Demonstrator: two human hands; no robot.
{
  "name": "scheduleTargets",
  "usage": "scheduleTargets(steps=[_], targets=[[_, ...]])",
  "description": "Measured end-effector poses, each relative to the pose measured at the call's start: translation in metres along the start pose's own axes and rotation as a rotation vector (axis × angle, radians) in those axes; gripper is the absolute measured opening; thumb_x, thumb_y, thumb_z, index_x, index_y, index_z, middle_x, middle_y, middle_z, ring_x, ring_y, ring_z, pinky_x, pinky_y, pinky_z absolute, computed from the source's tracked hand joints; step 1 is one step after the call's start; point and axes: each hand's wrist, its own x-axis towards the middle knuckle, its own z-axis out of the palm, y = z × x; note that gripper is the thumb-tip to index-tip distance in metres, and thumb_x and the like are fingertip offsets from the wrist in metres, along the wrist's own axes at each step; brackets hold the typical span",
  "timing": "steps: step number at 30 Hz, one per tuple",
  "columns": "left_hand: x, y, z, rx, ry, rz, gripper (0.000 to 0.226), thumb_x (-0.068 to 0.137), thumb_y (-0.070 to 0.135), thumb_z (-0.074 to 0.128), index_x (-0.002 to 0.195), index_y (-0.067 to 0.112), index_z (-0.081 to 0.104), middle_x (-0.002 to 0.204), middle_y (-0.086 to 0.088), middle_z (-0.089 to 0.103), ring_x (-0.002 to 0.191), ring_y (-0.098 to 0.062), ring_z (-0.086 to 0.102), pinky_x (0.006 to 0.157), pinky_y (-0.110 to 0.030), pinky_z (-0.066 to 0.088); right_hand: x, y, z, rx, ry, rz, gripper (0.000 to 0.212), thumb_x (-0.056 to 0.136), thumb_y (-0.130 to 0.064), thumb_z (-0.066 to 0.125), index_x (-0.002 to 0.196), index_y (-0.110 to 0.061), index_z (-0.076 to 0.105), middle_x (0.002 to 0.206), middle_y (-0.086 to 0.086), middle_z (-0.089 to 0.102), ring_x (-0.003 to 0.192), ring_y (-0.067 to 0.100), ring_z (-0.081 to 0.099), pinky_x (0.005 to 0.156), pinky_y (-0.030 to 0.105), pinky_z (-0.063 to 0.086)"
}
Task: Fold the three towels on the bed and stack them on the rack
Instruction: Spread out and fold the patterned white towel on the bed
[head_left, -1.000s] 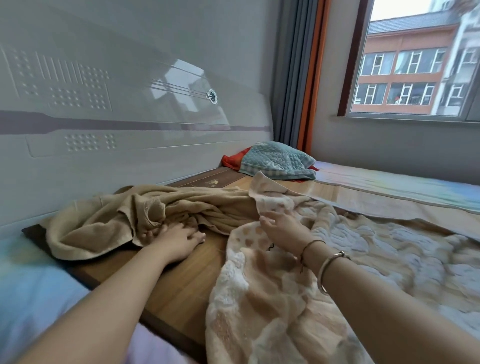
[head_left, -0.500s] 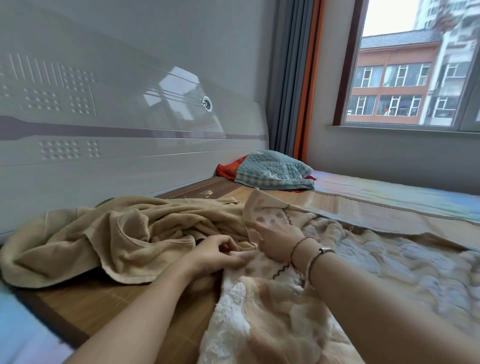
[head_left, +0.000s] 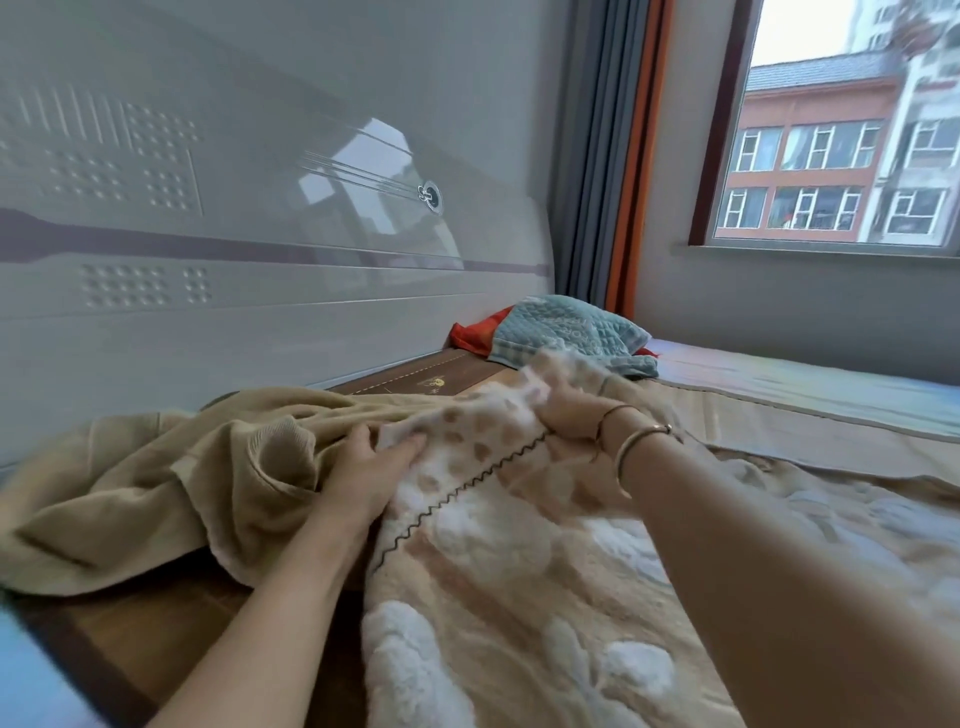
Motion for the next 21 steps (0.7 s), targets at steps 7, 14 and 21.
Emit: scheduleTargets(steps=[7,14,21], targets=[[-0.030,0.011,-0.007,0.052,-0.319,-0.151,0.018,0.082,0.025,0.074,0.095,0.014,0.070,0.087,-0.007,0.076,0.076,-0.020,0.072,0.067,-0.029,0.057,-0.068,0.008,0.030,0.057,0.119,-0.131,0.047,0.097,-0.019,0.034,0.144,-0.016,0.033,0.150,0.008,0.036,0.140,0.025,0.028,0.116,0.045,0.021],[-0.045,0.066,-0.054,0.133,-0.665,-0.198,0.032,0.087,0.026,0.068,0.119,0.024,0.062,0.112,0.000,0.071,0.103,-0.017,0.067,0.086,-0.033,0.055,-0.160,-0.030,0.028,-0.065,0.026,-0.135,0.051,0.094,-0.038,0.043,0.142,-0.027,0.033,0.145,0.006,0.030,0.136,0.032,0.021,0.111,0.044,0.024],[-0.063,0.080,-0.094,0.668,-0.899,-0.176,0.017,0.080,0.005,0.073,0.085,0.020,0.068,0.079,0.007,0.063,0.078,-0.005,0.058,0.071,-0.016,0.047,-0.176,-0.055,0.030,0.175,-0.060,-0.041,0.042,0.088,-0.030,0.057,0.121,-0.011,0.040,0.108,0.009,0.062,0.100,0.025,0.059,0.080,0.035,0.049]])
